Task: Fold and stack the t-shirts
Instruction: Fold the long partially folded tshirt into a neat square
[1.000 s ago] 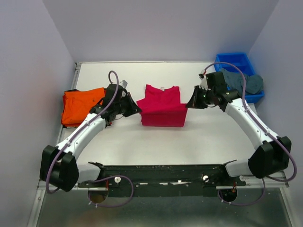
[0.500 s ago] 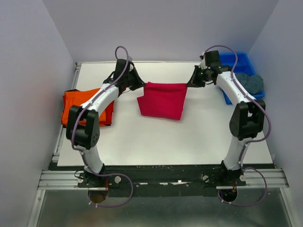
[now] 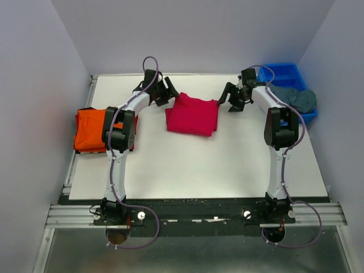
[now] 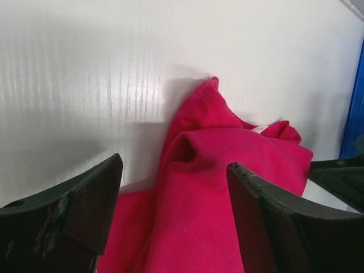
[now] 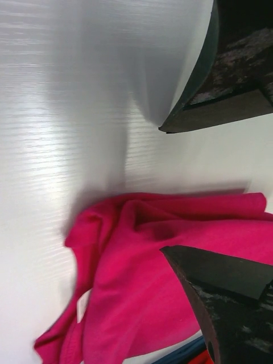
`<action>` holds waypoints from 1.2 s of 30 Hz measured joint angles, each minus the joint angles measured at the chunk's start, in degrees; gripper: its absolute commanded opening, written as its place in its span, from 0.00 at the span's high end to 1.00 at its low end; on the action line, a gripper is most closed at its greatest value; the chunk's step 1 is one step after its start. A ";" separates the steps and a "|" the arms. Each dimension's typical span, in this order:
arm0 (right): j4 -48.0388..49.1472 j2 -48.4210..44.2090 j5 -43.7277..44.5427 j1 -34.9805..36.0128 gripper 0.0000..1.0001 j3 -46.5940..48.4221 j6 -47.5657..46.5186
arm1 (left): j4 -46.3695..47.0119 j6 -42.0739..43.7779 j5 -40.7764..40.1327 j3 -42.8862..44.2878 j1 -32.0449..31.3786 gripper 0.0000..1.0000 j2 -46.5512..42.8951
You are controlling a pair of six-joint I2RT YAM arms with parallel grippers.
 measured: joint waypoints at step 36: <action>13.84 -20.92 -4.07 6.99 0.59 -37.57 0.68 | 28.76 -2.03 5.16 -54.10 -3.80 0.56 -25.88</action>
